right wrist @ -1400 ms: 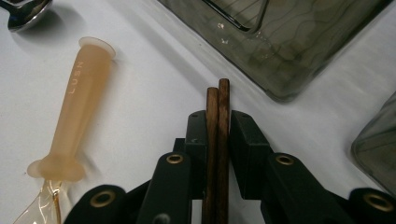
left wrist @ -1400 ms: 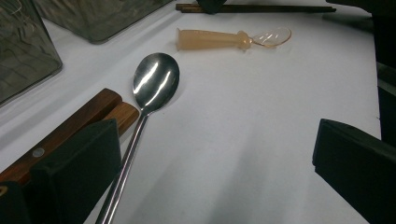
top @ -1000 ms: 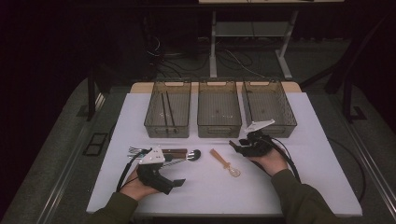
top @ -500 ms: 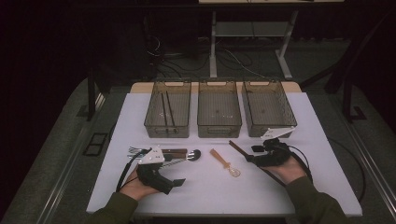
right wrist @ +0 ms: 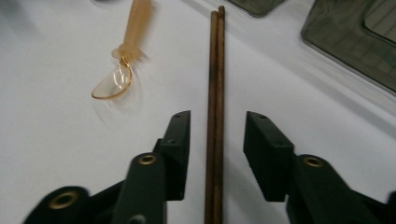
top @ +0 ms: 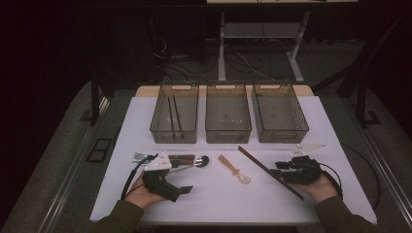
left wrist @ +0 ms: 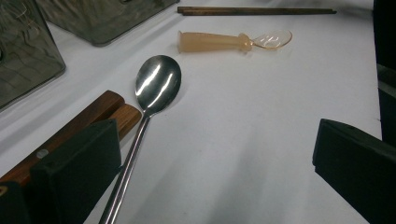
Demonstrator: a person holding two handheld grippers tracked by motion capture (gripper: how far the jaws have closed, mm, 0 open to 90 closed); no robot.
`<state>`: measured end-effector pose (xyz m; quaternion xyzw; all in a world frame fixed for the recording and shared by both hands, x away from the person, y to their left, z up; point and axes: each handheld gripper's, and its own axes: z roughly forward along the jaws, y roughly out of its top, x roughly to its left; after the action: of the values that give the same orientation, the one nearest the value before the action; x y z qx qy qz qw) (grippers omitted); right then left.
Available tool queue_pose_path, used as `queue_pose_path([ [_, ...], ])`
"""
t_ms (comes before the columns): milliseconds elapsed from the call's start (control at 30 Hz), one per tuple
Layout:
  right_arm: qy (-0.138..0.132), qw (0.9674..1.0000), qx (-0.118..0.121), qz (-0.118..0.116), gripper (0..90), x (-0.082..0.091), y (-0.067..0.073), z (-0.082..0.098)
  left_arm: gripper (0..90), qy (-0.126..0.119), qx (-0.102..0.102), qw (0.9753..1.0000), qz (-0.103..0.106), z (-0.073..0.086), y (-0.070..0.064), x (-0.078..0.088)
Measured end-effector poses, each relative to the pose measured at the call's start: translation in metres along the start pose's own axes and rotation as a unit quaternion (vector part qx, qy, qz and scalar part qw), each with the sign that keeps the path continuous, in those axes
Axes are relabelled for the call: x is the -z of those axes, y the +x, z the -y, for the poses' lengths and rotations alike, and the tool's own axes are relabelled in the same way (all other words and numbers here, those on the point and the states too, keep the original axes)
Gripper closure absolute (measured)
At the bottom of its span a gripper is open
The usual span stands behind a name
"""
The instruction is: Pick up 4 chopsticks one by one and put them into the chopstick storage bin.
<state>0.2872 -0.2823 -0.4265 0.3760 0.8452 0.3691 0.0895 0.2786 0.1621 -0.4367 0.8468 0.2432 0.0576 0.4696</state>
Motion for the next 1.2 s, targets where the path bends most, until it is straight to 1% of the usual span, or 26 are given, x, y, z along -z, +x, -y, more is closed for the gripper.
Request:
queue_pose_path([
  [100,0.006,1.0000,-0.001,0.000,71.8,-0.001,-0.003,0.000,0.1,0.000,-0.001,1.0000,0.001,0.000,0.000,0.000],
  [267,0.022,0.9997,0.004,-0.004,79.1,-0.005,-0.004,0.001,0.1,0.000,-0.001,1.0000,0.002,0.000,0.000,0.000],
  [467,0.034,0.9994,0.007,-0.004,81.6,-0.009,-0.003,0.001,0.1,0.000,-0.001,1.0000,0.001,0.000,0.000,0.000],
  [733,0.040,0.9991,0.010,-0.006,84.0,-0.011,-0.003,0.002,0.2,0.002,-0.001,1.0000,0.001,0.000,0.000,0.000],
  [1000,0.049,0.9987,0.013,-0.003,84.8,-0.014,-0.003,0.002,0.2,0.002,-0.001,1.0000,0.001,0.000,0.000,0.000],
  [1200,0.049,0.9987,0.015,-0.003,84.8,-0.015,-0.003,0.002,0.2,0.002,0.000,1.0000,0.001,0.000,0.000,-0.001],
])
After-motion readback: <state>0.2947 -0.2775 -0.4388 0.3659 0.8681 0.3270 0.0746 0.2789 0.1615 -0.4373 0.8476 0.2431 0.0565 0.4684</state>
